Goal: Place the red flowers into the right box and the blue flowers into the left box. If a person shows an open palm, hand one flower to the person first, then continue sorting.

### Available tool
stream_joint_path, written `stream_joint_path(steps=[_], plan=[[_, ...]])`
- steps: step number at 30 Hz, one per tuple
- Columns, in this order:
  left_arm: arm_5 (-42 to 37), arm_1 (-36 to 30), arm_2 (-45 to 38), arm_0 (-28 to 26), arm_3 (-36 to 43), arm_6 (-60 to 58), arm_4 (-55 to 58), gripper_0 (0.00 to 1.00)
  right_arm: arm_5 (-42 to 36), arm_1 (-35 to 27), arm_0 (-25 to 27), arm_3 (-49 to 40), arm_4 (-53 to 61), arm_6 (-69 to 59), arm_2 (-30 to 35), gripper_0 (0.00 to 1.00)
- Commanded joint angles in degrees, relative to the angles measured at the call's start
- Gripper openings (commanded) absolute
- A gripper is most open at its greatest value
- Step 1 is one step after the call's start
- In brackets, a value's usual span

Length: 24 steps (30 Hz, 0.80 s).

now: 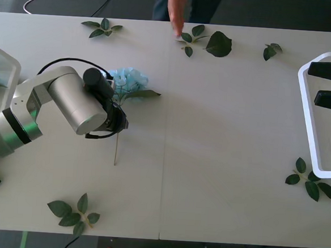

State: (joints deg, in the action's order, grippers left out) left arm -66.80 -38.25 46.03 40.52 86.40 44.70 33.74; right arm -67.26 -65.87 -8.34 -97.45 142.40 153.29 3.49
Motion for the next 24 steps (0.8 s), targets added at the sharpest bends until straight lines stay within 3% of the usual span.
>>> stream_joint_path(steps=[1, 5, 6, 7, 8, 10, 24], plan=[[6.3, 1.2, 2.8, 2.5, -4.9, 1.0, -2.7, 1.00, -0.4, -2.9, 0.8, -0.9, -0.2, 1.7, 1.0, 1.00], [8.6, 1.9, 2.9, 2.5, -7.9, 1.6, -3.7, 1.00, -0.4, -2.9, 0.8, -0.9, -0.2, 1.7, 1.0, 1.00], [8.8, 2.0, 2.9, 2.5, -8.3, 1.9, -4.0, 0.94, -0.4, -2.9, 0.8, -0.9, -0.2, 1.7, 1.0, 1.00], [8.8, 2.0, 3.0, 2.5, -8.3, 1.9, -4.4, 0.72, -0.4, -2.9, 0.8, -0.9, -0.2, 1.7, 1.0, 1.00], [8.8, 2.0, 2.9, 2.5, -8.3, 2.1, -4.4, 0.40, -0.4, -2.9, 0.8, -0.9, -0.2, 1.7, 1.0, 1.00], [8.8, 2.0, 2.9, 2.5, -8.2, 2.2, -4.5, 0.00, -0.4, -2.9, 0.8, -0.9, -0.2, 1.7, 1.0, 1.00], [8.8, 2.0, 0.6, 2.4, -5.8, 1.9, -5.3, 0.00, -0.4, -2.9, 0.8, -0.9, -0.2, 1.7, 1.0, 1.00]])
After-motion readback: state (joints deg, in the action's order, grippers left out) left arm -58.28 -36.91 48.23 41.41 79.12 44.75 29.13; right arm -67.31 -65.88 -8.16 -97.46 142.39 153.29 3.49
